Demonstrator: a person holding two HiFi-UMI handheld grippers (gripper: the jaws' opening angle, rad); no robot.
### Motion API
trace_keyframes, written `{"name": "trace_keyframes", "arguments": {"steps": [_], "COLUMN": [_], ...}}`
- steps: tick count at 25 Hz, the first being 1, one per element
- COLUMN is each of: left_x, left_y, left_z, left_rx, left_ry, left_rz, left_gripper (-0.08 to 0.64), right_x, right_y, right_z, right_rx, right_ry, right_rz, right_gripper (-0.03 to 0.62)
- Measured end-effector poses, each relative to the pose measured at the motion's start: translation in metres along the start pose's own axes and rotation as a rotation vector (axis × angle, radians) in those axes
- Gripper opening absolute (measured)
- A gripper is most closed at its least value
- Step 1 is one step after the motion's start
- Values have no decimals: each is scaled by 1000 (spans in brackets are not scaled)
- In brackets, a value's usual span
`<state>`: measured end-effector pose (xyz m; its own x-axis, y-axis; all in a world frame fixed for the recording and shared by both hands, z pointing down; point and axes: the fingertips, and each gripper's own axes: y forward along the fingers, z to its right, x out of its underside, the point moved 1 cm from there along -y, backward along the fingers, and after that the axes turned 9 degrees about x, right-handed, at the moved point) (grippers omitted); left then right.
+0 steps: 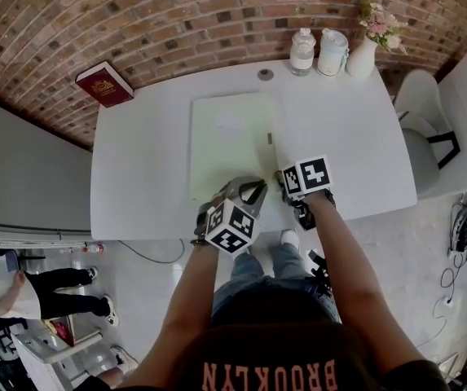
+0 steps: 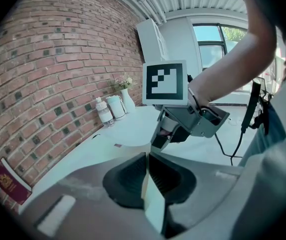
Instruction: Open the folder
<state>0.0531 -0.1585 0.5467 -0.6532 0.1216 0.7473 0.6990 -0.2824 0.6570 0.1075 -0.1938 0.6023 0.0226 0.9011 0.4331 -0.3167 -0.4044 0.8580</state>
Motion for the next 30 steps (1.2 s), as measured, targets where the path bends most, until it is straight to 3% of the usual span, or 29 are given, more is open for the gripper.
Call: {"name": "trace_keyframes", "arguments": {"steps": [5, 13, 20, 30], "left_x": [-3, -5, -26, -28], "left_y": [-4, -11, -37, -64], "left_z": [-5, -12, -31, -36], "left_rx": [-19, -27, -54, -86], "left_ry": [-23, -141, -207, -223], "left_rz": [13, 85, 216, 279], "left_gripper": [12, 9, 9, 9], "right_x": [-1, -1, -1, -2], "right_y": [0, 0, 1, 1], "right_z": [0, -1, 0, -1], "right_rx": [-9, -11, -10, 13], "right_ry": [-1, -17, -28, -34], "right_rz": [-12, -32, -44, -54], "right_gripper": [49, 49, 49, 49]}}
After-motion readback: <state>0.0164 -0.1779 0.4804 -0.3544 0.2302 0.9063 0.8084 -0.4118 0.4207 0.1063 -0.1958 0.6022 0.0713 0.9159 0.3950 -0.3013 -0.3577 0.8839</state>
